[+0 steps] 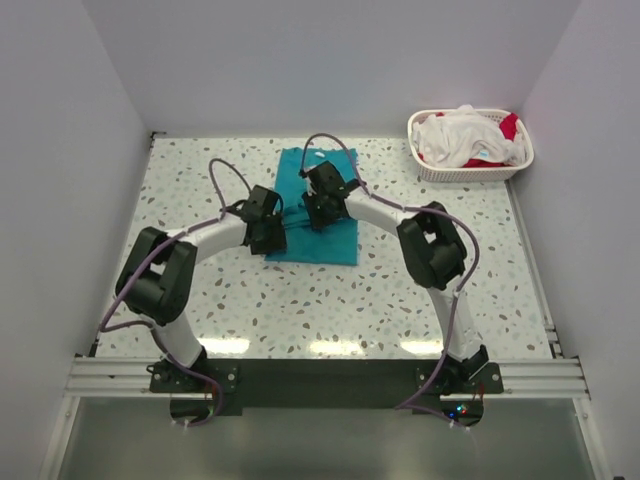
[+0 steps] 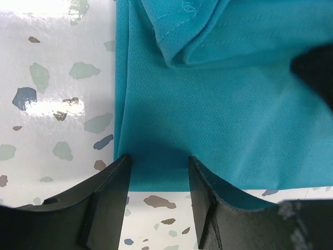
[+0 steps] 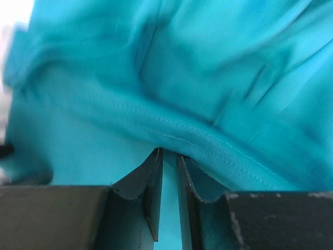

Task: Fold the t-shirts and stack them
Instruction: Fold the tshirt

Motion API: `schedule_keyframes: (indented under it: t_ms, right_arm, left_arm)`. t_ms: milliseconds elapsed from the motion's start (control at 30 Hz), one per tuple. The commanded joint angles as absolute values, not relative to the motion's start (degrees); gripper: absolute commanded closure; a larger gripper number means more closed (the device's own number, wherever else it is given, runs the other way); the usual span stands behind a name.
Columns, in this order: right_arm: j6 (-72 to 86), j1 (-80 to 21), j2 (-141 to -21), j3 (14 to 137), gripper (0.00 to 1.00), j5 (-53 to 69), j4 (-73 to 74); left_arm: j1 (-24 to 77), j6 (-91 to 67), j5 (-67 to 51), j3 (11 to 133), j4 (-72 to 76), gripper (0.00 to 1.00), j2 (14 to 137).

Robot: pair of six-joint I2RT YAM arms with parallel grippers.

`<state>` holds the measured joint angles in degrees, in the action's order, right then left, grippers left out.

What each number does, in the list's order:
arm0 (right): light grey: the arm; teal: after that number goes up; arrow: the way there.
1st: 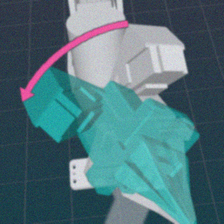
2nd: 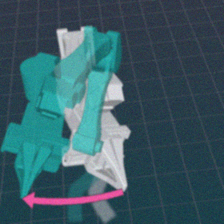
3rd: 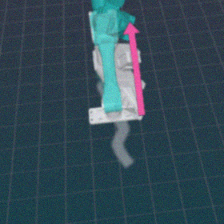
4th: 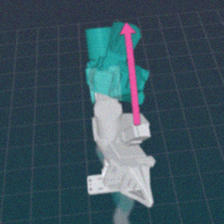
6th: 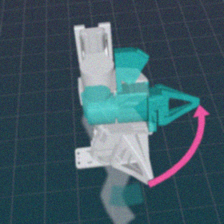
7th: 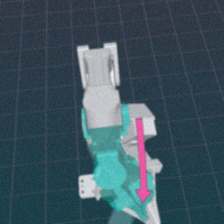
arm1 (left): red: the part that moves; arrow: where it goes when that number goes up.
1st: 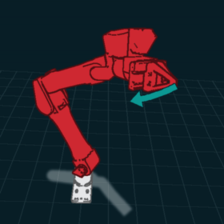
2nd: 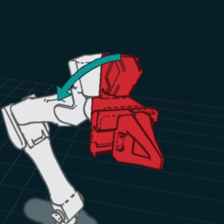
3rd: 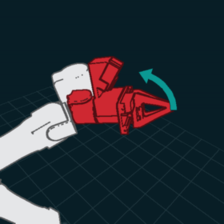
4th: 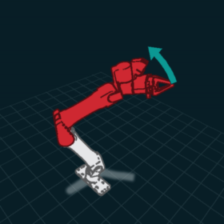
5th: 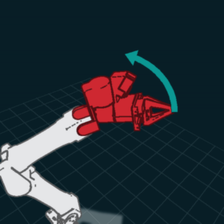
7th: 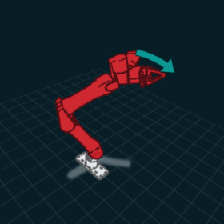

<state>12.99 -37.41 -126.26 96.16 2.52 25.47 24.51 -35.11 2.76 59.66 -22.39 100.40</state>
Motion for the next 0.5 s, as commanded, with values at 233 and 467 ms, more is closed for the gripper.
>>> schedule_keyframes:
  t_ms: [233, 467]
  right_arm:
    - [15.03, -30.85, -125.36, 108.20, 0.73, -0.28, 20.22]
    - [26.24, -27.96, -107.62, 85.20, 0.68, 17.37, 9.18]
  left_arm:
    - [25.58, -36.82, 0.36, 44.49, -22.94, 0.46, 91.16]
    - [25.58, -41.22, -7.11, 37.52, -20.75, 0.40, 74.82]
